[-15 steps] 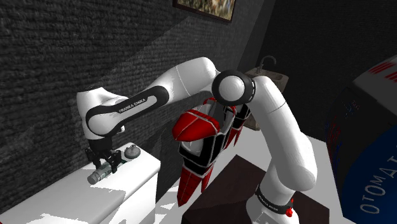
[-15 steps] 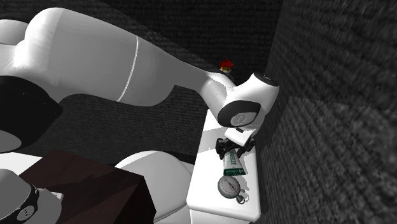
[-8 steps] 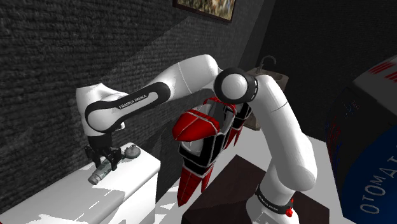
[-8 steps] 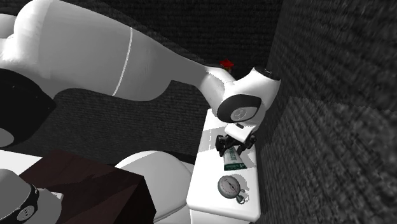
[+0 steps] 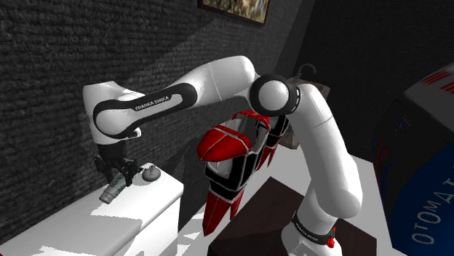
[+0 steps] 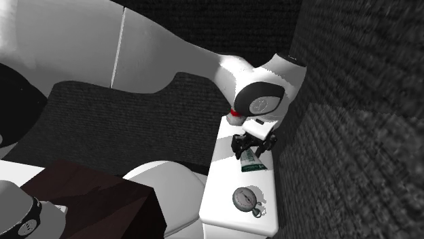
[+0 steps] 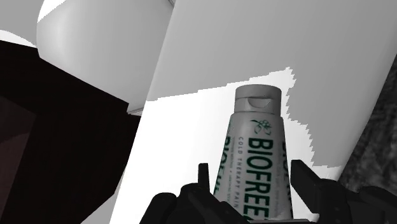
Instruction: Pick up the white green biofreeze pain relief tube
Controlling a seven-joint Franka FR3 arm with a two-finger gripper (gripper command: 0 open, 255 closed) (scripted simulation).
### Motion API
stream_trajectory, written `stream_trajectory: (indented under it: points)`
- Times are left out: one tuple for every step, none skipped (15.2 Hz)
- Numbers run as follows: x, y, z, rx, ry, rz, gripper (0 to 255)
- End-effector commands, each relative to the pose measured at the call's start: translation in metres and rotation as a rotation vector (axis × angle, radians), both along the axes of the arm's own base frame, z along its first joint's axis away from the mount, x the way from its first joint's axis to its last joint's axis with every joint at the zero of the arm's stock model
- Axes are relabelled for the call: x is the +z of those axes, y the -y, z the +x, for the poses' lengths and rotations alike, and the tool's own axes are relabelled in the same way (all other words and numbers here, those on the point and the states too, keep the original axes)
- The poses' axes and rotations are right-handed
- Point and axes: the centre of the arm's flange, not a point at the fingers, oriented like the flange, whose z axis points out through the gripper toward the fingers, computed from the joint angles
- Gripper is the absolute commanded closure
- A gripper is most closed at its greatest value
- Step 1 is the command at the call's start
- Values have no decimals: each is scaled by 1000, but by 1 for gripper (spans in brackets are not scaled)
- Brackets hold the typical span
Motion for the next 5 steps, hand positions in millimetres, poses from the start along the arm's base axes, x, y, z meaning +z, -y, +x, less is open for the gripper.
stream_trajectory:
  points:
    - [10, 0, -1, 0, 0, 0, 255]
    - [16, 0, -1, 0, 0, 0, 255]
    - [21, 0, -1, 0, 0, 0, 255]
    - [22, 0, -1, 0, 0, 0, 255]
    - [22, 0, -1, 0, 0, 0, 255]
